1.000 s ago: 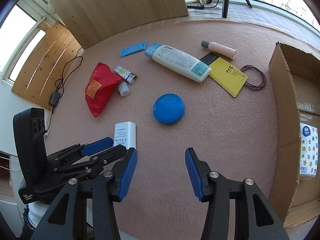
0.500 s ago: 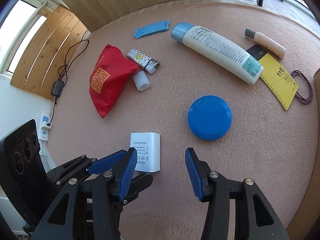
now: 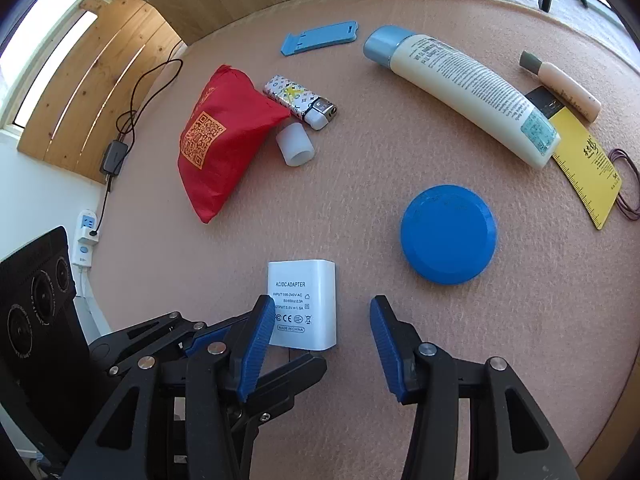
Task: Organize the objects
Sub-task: 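Lift the white charger with the left gripper, then carry the charger into the box beside the tissue pack and release, then withdraw the left gripper from the box toward the red bag, then close the left gripper on the red drawstring bag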
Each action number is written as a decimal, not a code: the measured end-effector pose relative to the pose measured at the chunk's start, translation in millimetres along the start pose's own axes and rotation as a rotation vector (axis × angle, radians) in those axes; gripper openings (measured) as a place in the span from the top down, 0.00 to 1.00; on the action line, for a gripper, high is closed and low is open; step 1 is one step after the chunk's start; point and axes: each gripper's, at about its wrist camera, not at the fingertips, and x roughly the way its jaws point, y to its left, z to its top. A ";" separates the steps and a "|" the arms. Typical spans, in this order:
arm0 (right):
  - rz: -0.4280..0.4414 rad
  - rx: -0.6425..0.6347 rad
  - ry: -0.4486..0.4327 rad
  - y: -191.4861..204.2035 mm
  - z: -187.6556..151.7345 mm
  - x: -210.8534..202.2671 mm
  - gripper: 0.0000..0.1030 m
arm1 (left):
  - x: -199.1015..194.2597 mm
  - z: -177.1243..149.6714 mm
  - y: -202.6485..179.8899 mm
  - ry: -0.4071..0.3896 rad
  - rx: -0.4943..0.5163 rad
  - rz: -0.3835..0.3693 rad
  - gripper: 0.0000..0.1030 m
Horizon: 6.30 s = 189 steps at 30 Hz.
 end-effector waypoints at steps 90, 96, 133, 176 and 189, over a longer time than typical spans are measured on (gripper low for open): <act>-0.183 0.307 -0.366 -139.2 -110.6 -195.4 0.63 | 8.4 10.0 -199.2 -0.003 0.302 -0.119 0.58; -0.176 0.240 -0.355 -104.2 -92.9 -179.7 0.63 | -17.8 30.1 -129.1 -0.056 0.182 -0.041 0.58; -0.200 0.243 -0.300 -43.4 -73.9 -126.1 0.40 | -31.7 155.6 101.8 -0.123 -0.115 0.232 0.45; -0.105 0.137 -0.283 -28.1 -63.7 -105.4 0.40 | -16.0 -7.5 18.3 -0.056 -0.040 0.028 0.45; -0.047 -0.039 -0.175 3.6 -47.8 -73.0 0.36 | -70.7 -38.6 28.1 -0.096 -0.087 0.054 0.39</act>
